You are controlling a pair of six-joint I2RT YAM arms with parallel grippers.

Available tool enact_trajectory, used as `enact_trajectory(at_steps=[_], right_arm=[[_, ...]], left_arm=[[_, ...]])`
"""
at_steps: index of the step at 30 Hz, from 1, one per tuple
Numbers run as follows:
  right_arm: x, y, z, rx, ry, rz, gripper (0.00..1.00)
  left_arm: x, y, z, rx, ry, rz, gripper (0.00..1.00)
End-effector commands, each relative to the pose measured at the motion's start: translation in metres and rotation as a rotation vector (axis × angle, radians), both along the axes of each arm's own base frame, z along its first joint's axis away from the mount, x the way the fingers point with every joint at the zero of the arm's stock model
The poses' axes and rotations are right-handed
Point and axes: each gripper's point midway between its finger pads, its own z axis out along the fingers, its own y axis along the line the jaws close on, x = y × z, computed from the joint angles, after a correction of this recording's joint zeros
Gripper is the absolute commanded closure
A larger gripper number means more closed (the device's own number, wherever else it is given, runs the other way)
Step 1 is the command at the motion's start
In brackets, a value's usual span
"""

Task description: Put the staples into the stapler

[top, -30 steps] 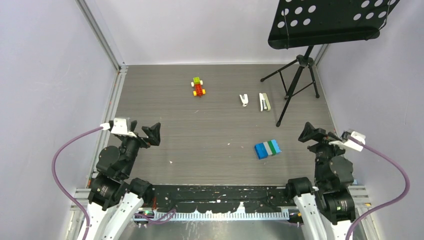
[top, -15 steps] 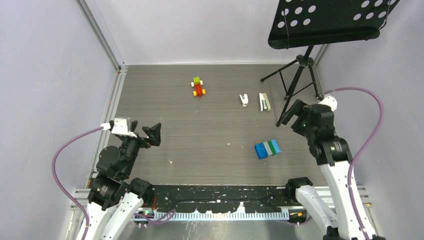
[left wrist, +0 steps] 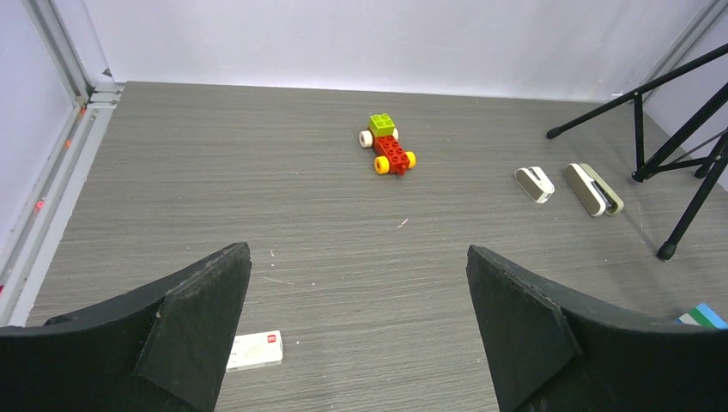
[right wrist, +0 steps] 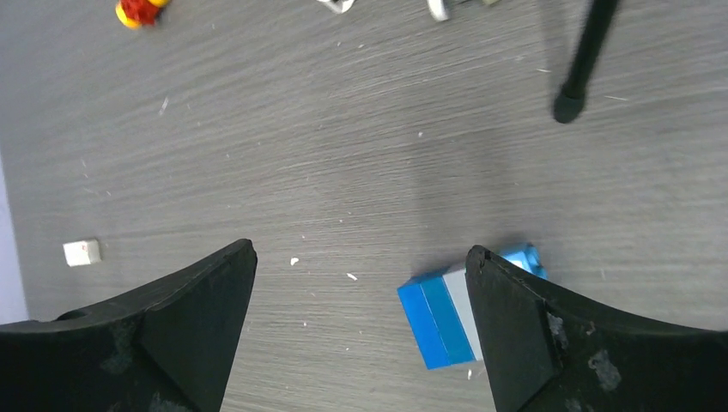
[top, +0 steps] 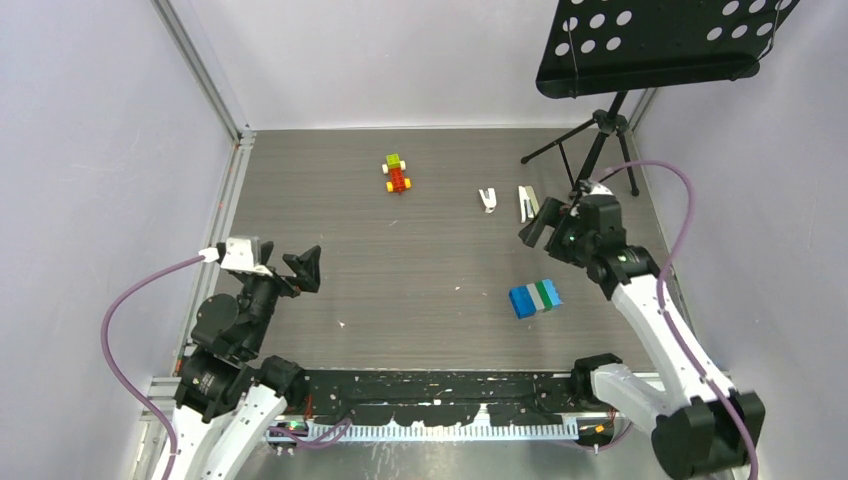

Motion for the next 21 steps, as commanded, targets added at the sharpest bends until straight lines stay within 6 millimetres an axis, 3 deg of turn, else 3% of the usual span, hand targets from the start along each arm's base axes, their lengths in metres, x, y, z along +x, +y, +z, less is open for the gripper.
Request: enact_trajectory(at_steps=[1, 13, 17, 21], right_arm=[[0.039, 0.021, 0.010, -0.087, -0.097, 0.070, 0.05], [0.146, 0.053, -0.058, -0.306, -0.002, 0.086, 0.10], [0.172, 0.064, -0.085, -0.333, 0.049, 0.123, 0.11], [0.193, 0.070, -0.098, -0.361, 0.085, 0.146, 0.11]], left_arm=[[-0.004, 0.006, 0.019, -0.024, -0.065, 0.025, 0.00], [0.004, 0.005, 0.010, 0.006, -0.024, 0.036, 0.00], [0.007, 0.005, 0.007, 0.021, -0.012, 0.039, 0.00], [0.011, 0.004, 0.004, 0.032, 0.000, 0.042, 0.00]])
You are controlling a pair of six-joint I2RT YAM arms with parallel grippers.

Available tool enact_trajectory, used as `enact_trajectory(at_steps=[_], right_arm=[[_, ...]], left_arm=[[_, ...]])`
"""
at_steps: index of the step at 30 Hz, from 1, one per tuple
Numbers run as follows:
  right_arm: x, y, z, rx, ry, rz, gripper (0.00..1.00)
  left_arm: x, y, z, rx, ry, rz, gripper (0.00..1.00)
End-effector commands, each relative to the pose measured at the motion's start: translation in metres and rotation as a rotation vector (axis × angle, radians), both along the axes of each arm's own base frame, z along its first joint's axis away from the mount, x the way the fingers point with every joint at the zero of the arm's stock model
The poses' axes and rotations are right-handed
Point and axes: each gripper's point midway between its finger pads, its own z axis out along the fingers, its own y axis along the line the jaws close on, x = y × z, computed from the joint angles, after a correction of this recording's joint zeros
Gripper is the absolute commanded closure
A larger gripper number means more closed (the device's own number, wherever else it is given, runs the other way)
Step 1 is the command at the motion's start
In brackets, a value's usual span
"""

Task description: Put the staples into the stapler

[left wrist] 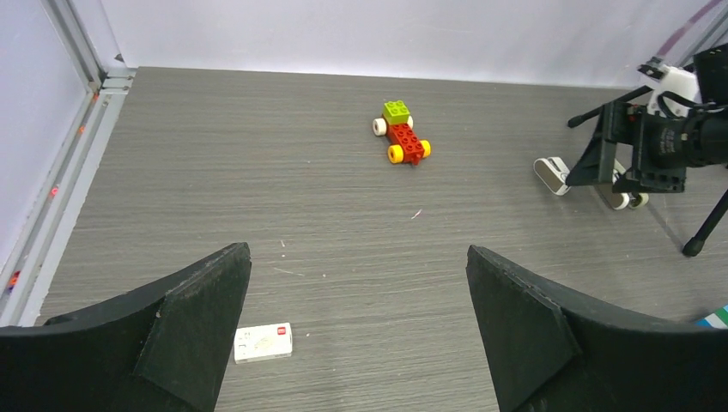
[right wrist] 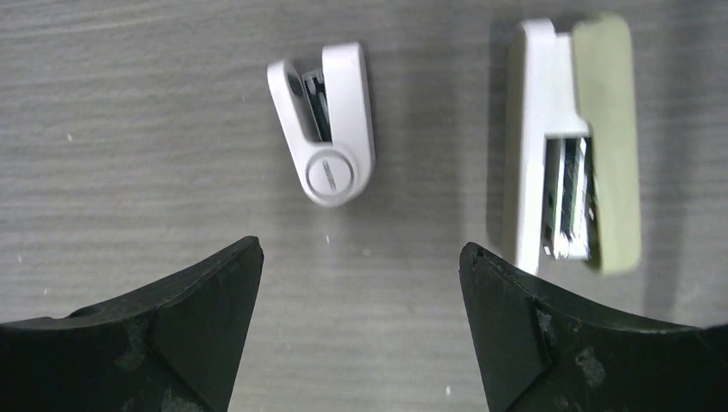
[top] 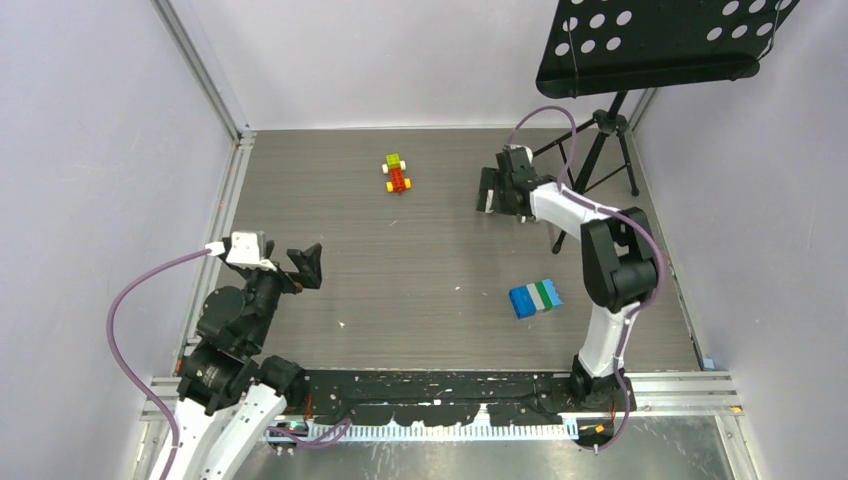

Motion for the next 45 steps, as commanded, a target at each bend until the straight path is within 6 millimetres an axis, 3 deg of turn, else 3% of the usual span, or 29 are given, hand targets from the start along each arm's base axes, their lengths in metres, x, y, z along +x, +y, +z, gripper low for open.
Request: enact_trajectory(at_steps=[1, 12, 19, 25, 34, 39, 41, 45], right_arm=[[0.034, 0.009, 0.008, -0.036, -0.041, 0.027, 0.12], [0.054, 0.022, -0.027, -0.048, 0.041, 0.068, 0.19], [0.044, 0.031, -0.037, -0.049, 0.075, 0.100, 0.32], [0.027, 0.042, -0.035, -0.081, 0.076, 0.148, 0.52], [-0.018, 0.069, -0.027, -0.094, 0.060, 0.232, 0.69], [-0.056, 0.085, -0.022, -0.089, 0.052, 0.291, 0.71], [-0.074, 0.093, -0.017, -0.080, 0.032, 0.325, 0.71], [-0.108, 0.107, -0.005, -0.053, -0.018, 0.392, 0.71]], left_arm=[[0.005, 0.001, 0.010, 0.015, -0.028, 0.012, 0.00], [0.010, -0.003, 0.004, 0.032, -0.006, 0.001, 0.00], [0.010, -0.006, 0.004, 0.031, -0.008, -0.013, 0.00], [0.009, -0.008, 0.005, 0.026, -0.016, -0.030, 0.00], [0.008, -0.016, 0.003, 0.013, -0.003, -0.066, 0.00], [0.009, -0.027, -0.001, -0.034, 0.048, -0.106, 0.00], [0.009, -0.035, -0.006, -0.074, 0.094, -0.130, 0.00], [0.011, -0.058, -0.035, -0.182, 0.253, -0.191, 0.00]])
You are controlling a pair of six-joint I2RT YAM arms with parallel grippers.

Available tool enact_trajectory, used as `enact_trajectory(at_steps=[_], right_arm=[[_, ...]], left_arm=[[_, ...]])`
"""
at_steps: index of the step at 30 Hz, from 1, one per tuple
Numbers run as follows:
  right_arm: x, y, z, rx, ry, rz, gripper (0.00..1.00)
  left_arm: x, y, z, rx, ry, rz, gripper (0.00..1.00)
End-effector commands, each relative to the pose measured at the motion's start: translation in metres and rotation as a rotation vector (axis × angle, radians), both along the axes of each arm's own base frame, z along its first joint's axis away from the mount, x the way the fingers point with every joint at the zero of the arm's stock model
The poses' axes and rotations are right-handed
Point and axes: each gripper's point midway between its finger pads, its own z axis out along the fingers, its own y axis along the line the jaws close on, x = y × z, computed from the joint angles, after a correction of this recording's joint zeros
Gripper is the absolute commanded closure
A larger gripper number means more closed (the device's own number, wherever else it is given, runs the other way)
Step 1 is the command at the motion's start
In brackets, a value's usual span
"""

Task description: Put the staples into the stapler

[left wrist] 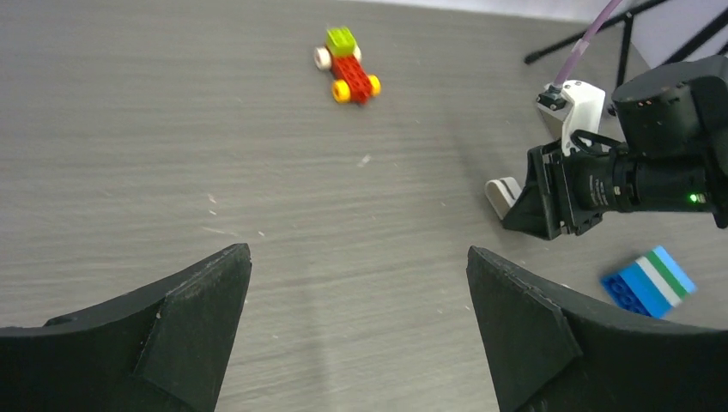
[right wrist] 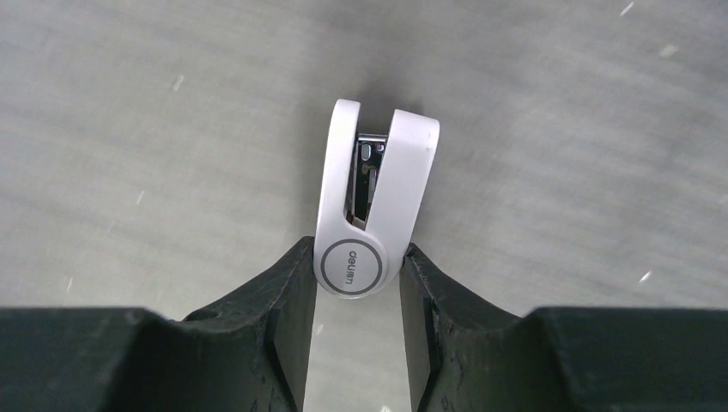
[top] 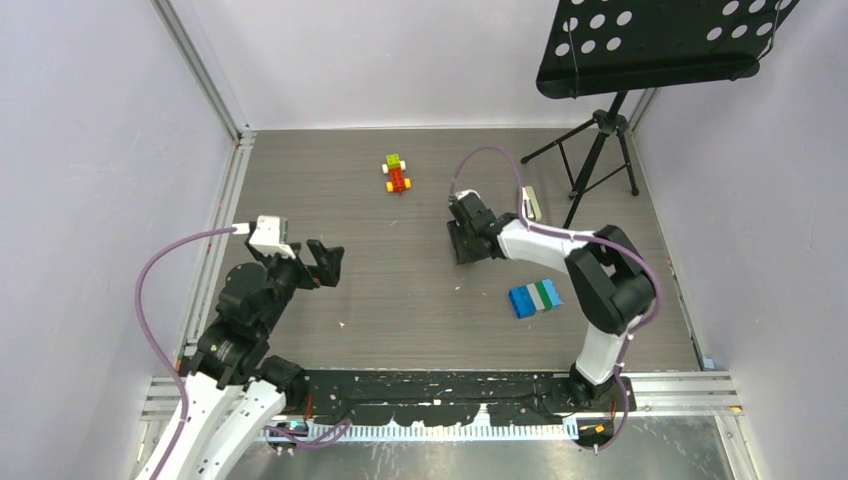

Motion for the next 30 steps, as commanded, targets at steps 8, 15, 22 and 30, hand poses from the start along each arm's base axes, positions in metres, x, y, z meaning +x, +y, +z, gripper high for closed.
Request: enact_trajectory(at_steps=[8, 15, 22, 30], right_arm=[[-0.064, 0.045, 0.062, 0.174, -0.246, 0.180, 0.71], [-0.089, 0.067, 0.093, 0.260, -0.352, 0.256, 0.71], [-0.106, 0.086, 0.109, 0.314, -0.399, 0.301, 0.71], [-0.117, 0.109, 0.127, 0.350, -0.430, 0.346, 0.71]], left_arm=[[-0.005, -0.086, -0.055, -0.395, 0.426, -0.230, 0.00], [0.004, -0.113, -0.065, -0.571, 0.491, -0.290, 0.00], [0.014, -0.132, -0.067, -0.672, 0.524, -0.343, 0.02], [0.022, -0.153, -0.071, -0.674, 0.537, -0.390, 0.13]])
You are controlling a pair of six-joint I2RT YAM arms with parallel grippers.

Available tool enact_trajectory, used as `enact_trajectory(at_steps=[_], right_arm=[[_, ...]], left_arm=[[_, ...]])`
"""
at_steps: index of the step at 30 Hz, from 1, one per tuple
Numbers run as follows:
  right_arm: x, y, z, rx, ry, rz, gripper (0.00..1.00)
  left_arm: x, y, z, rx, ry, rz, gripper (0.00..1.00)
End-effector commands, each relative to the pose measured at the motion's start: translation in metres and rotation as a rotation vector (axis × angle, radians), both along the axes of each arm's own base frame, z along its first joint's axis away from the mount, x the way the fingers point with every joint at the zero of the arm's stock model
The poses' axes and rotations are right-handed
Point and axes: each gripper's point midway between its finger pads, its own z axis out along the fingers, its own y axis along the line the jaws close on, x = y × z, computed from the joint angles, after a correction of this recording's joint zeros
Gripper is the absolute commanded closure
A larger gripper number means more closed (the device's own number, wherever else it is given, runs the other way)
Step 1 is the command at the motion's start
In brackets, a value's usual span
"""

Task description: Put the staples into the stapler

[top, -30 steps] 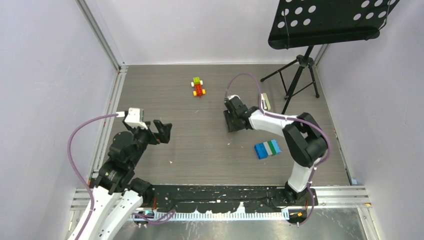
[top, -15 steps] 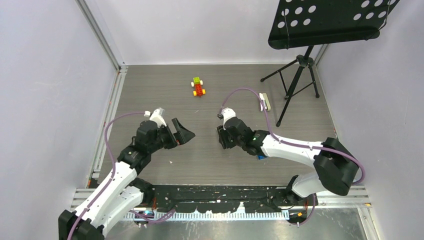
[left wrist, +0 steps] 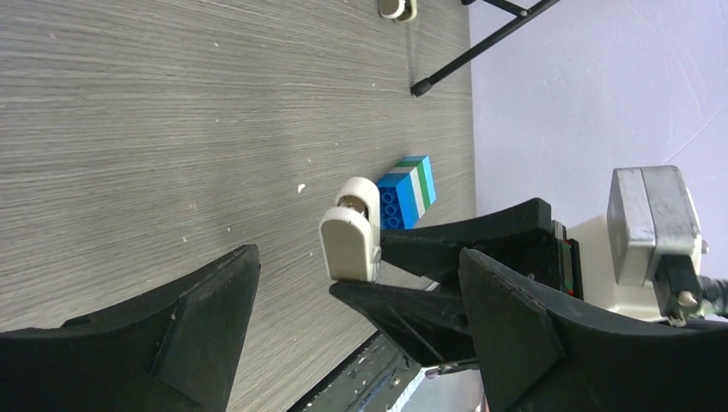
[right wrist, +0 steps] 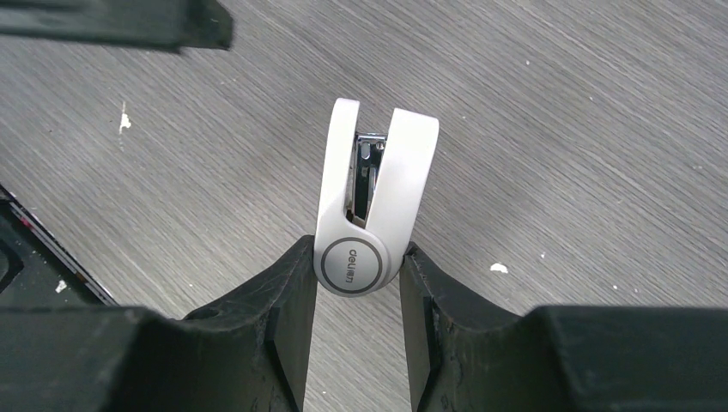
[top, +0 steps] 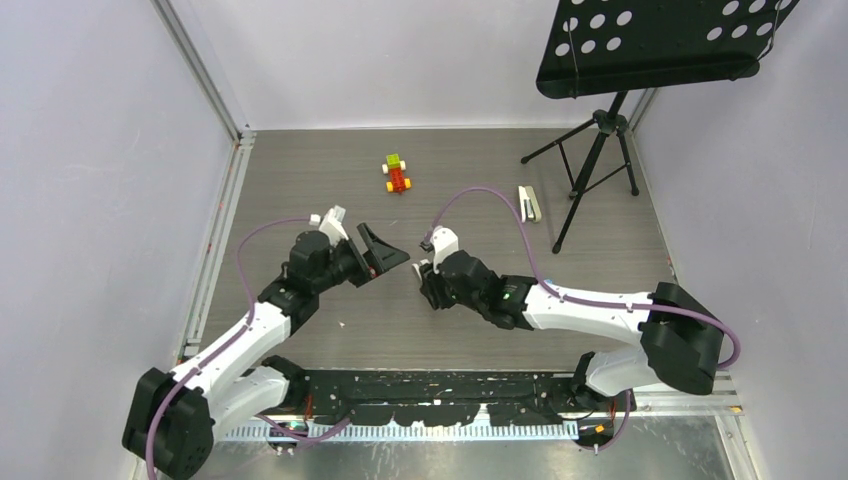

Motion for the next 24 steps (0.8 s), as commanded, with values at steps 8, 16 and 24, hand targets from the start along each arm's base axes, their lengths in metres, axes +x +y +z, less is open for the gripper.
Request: enact_trajectory(at_steps=[8, 16, 24], right_arm=[[0.006, 0.029, 0.056, 0.159, -0.098, -0.004, 0.71], [0.003, 0.027, 0.067, 0.188, -0.112, -0.004, 0.71], [0.002, 0.026, 0.071, 0.206, -0.116, -0.003, 0.70]], left_arm=[[0.000, -0.027, 0.010, -0.047, -0.071, -0.077, 0.31], [-0.001, -0.034, 0.004, -0.030, -0.072, -0.089, 0.48], [0.002, -0.038, -0.005, -0.004, -0.065, -0.084, 0.50]])
